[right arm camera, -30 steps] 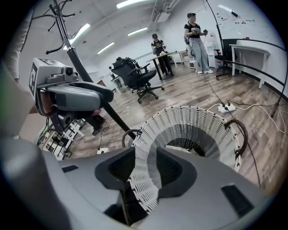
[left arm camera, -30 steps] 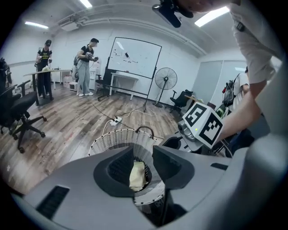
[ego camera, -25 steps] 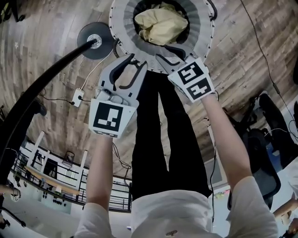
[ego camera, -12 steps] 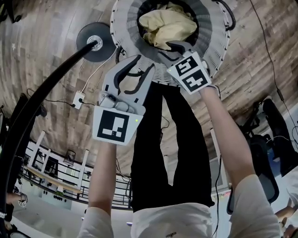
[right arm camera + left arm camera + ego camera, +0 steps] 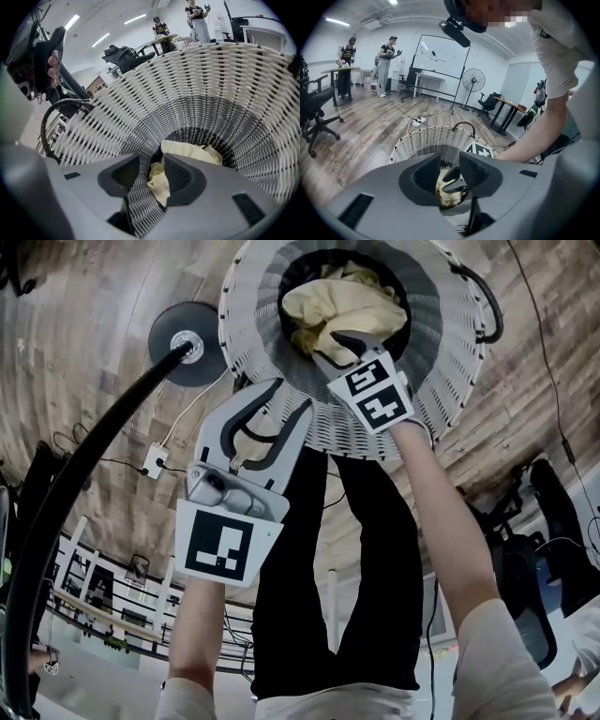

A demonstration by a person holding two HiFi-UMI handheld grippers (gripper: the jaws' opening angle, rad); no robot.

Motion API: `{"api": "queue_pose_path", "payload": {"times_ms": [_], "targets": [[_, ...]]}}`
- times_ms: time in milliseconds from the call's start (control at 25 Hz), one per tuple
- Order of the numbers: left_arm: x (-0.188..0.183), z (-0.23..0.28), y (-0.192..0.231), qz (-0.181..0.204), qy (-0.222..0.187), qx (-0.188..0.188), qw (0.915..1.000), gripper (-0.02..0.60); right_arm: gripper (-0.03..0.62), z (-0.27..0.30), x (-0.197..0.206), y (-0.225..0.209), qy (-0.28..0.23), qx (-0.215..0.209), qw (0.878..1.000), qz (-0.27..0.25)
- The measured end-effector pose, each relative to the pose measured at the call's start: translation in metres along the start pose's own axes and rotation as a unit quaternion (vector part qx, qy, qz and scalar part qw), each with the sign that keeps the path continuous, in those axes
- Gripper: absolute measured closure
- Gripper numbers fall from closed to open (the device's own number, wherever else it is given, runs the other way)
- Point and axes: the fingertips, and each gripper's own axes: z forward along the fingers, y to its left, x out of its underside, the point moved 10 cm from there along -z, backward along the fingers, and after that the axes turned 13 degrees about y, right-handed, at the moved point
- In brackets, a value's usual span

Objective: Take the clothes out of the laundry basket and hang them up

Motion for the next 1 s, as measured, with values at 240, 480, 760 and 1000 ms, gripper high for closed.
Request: {"api": "queue_pose_path", "payload": {"times_ms": [240, 480, 760, 1000], "targets": [[0.005, 0.014, 0.008, 0.027, -0.002, 0.002, 0.9996, 0.443, 0.416, 0.035, -0.002, -0.008, 0.008, 0.007, 1.0, 0.007], [0.012, 0.019, 0.015, 0.035, -0.005, 0.011, 0.9993, 0.445, 0.416, 0.068, -0.002, -0.007, 0.036, 0.012, 0.999, -0.011], [0.019, 0.015, 0.023, 0.024, -0.006, 0.003, 0.9997, 0.445, 0.425, 0.103, 0.002, -0.013, 0.051, 0.019, 0.999, -0.003], [0.021, 0.015, 0.03, 0.007, -0.008, 0.017, 0.9998, 0.462, 0.419, 0.125, -0.004, -0.026, 0.053, 0.037, 0.998, 0.011]]}}
